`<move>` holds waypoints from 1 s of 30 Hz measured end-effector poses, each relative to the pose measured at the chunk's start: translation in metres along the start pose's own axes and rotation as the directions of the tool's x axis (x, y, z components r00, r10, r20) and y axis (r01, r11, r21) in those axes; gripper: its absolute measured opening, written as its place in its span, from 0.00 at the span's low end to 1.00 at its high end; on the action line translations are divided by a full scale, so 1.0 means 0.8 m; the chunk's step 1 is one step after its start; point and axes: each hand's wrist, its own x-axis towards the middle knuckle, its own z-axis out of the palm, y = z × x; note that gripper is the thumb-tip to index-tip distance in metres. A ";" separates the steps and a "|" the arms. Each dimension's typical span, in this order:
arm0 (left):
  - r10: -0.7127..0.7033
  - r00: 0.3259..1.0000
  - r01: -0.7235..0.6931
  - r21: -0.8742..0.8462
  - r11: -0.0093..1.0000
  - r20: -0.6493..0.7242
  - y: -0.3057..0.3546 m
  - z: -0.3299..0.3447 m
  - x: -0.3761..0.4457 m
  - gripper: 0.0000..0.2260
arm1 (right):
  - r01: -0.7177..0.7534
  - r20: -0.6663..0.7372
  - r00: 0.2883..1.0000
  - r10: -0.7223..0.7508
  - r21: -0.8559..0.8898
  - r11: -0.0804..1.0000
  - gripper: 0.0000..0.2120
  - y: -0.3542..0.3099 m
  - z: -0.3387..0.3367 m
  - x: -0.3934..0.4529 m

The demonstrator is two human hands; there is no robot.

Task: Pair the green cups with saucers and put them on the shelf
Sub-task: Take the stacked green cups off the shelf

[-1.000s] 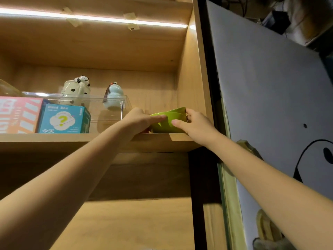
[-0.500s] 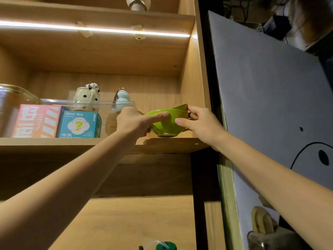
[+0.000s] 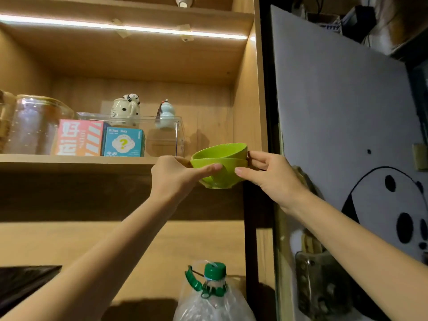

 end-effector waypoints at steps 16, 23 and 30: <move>-0.172 0.983 0.174 -0.035 0.984 0.057 -0.132 0.025 -0.210 0.34 | -0.359 -0.029 0.924 0.380 0.274 0.892 0.25 0.106 0.055 -0.194; -0.278 0.960 0.279 -0.005 0.960 0.039 -0.173 0.034 -0.334 0.32 | -0.547 -0.037 0.794 0.607 0.392 0.740 0.25 0.148 0.075 -0.302; -0.434 0.897 0.438 -0.029 0.899 0.087 -0.209 0.038 -0.453 0.33 | -0.663 -0.014 0.666 0.746 0.448 0.600 0.23 0.189 0.096 -0.415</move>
